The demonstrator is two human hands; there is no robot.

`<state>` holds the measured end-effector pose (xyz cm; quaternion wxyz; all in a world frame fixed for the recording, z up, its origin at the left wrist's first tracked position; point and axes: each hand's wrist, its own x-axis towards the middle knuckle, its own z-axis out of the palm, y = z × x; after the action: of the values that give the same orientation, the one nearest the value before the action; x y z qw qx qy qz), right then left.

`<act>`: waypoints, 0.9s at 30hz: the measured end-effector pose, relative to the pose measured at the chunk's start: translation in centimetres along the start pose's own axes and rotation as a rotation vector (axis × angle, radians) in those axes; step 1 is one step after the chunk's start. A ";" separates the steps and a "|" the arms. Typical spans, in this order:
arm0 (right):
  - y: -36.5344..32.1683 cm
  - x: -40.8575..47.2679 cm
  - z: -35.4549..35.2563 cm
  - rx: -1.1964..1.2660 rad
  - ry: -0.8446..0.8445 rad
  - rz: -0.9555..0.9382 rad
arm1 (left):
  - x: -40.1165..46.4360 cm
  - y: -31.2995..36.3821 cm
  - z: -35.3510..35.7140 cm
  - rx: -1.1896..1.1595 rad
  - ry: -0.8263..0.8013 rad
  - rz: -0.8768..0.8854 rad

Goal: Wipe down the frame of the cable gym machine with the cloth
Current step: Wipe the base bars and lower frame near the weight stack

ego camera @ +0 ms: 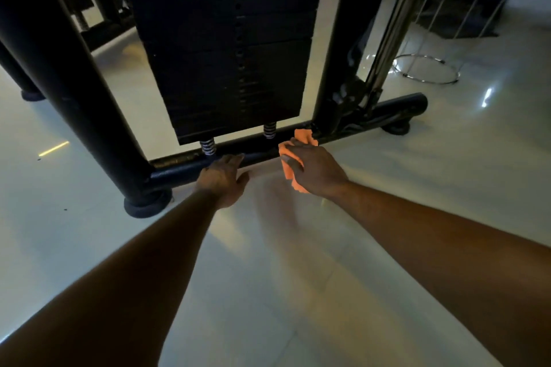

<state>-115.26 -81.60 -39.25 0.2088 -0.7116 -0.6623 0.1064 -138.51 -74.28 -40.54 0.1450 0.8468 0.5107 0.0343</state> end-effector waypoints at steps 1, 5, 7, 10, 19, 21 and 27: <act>0.6 -0.5 -0.8 -0.001 0.003 0.005 | 0.4 0.9 -0.1 -0.011 -0.008 -0.012; 2.6 -1.3 -2.5 -0.002 -0.018 0.011 | 1.7 3.5 0.7 -0.055 -0.031 -0.043; 3.6 -1.1 -2.5 -0.010 -0.018 0.015 | 2.4 3.9 1.5 -0.062 -0.017 -0.024; 4.5 -0.3 -1.4 -0.025 -0.009 0.017 | 4.3 3.4 2.7 -0.025 0.052 0.002; 7.2 7.7 6.6 -0.031 0.055 0.017 | 12.9 2.4 7.3 -0.073 0.296 -0.025; 7.7 9.2 8.9 -0.090 0.053 -0.007 | 13.7 2.3 9.2 -0.052 0.361 -0.018; 13.8 11.7 10.1 -0.416 0.176 -0.150 | 14.0 1.2 11.7 0.029 0.521 0.039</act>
<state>-106.03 -69.00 -52.80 0.1217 -0.6948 -0.7002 -0.1106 -128.42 -65.05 -52.62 -0.0043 0.8211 0.5147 0.2466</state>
